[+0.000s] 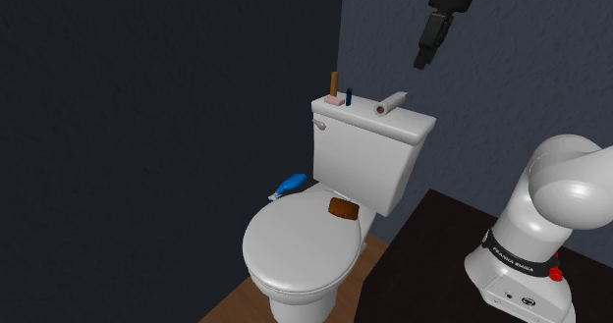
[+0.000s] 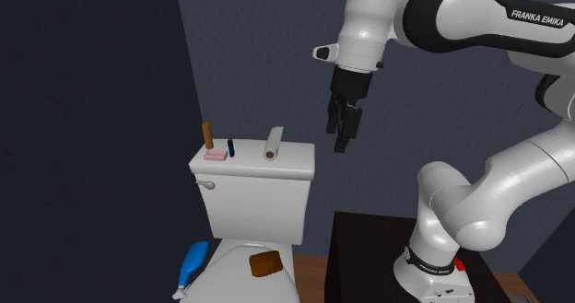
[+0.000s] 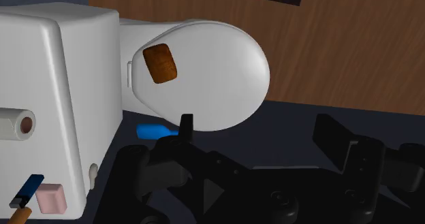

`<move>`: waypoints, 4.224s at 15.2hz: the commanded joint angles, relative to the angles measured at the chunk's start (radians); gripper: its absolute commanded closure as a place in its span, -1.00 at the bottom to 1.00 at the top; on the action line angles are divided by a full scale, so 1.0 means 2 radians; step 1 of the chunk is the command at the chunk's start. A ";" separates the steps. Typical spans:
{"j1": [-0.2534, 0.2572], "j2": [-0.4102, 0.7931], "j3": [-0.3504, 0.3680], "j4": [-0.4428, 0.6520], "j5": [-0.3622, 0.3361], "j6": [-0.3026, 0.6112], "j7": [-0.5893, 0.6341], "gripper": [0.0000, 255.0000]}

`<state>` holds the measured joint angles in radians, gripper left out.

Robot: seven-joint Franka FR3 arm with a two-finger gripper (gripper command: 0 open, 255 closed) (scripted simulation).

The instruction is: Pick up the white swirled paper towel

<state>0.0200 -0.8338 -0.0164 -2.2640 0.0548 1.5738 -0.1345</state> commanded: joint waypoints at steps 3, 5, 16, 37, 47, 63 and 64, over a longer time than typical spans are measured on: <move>0.004 -0.014 -0.024 -0.023 -0.018 0.008 -0.047 -1.00; 0.007 -0.024 -0.050 -0.043 -0.038 0.017 -0.094 -1.00; 0.029 -0.007 -0.210 -0.084 -0.152 0.089 -0.355 -1.00; 0.477 0.358 -0.829 0.130 -0.034 0.270 -0.940 -1.00; 0.794 0.107 -1.038 0.332 -0.272 0.226 -0.941 -1.00; 0.798 0.092 -1.052 0.308 -0.288 0.260 -0.932 1.00; 0.798 0.092 -1.052 0.308 -0.288 0.260 -0.932 1.00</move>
<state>1.6160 -0.6500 -2.1211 -1.6474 -0.5209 2.0946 -1.9994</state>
